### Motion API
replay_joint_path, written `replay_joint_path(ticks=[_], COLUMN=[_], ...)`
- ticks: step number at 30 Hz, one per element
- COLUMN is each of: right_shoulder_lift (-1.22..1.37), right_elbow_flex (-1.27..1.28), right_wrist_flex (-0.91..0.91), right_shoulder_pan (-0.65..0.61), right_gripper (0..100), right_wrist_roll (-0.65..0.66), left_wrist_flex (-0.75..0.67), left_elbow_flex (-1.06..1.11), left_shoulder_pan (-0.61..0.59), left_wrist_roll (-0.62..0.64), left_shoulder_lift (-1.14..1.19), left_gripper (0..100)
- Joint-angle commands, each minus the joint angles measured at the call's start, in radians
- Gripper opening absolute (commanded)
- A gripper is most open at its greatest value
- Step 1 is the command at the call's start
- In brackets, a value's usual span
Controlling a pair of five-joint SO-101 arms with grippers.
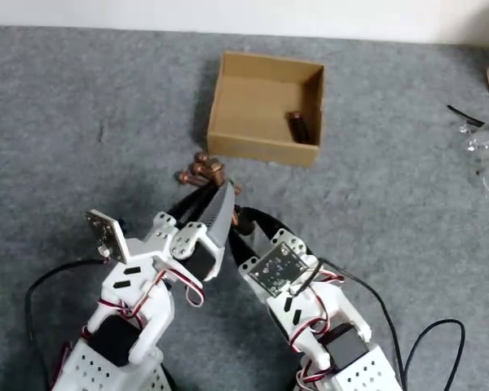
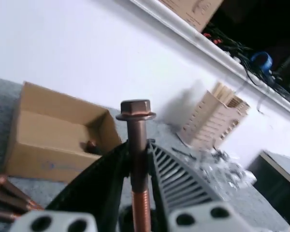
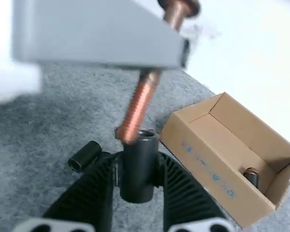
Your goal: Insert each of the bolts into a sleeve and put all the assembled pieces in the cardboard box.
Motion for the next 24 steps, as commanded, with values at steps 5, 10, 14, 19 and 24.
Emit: replay_joint_path(ticks=[5, 10, 14, 19, 24], right_shoulder_lift=[-0.021, -0.021, -0.021, -0.021, -0.021], right_elbow_flex=[0.094, 0.094, 0.094, 0.094, 0.094], right_wrist_flex=[-0.036, -0.036, -0.036, -0.036, -0.036], right_shoulder_pan=[0.008, 0.005, 0.005, 0.008, 0.008], right_gripper=[0.5, 0.5, 0.5, 0.5, 0.5], right_wrist_roll=[0.014, 0.014, 0.014, 0.014, 0.014], left_wrist_flex=[-0.164, -0.169, -0.170, -0.167, -0.166], left_elbow_flex=[0.071, 0.071, 0.074, 0.091, 0.091], left_shoulder_pan=[-0.031, -0.031, -0.031, 0.022, 0.021], left_wrist_roll=[0.003, 0.003, 0.003, 0.003, 0.003], left_shoulder_lift=[0.005, 0.007, 0.008, 0.008, 0.010], left_gripper=[1, 1, 1, 1, 1])
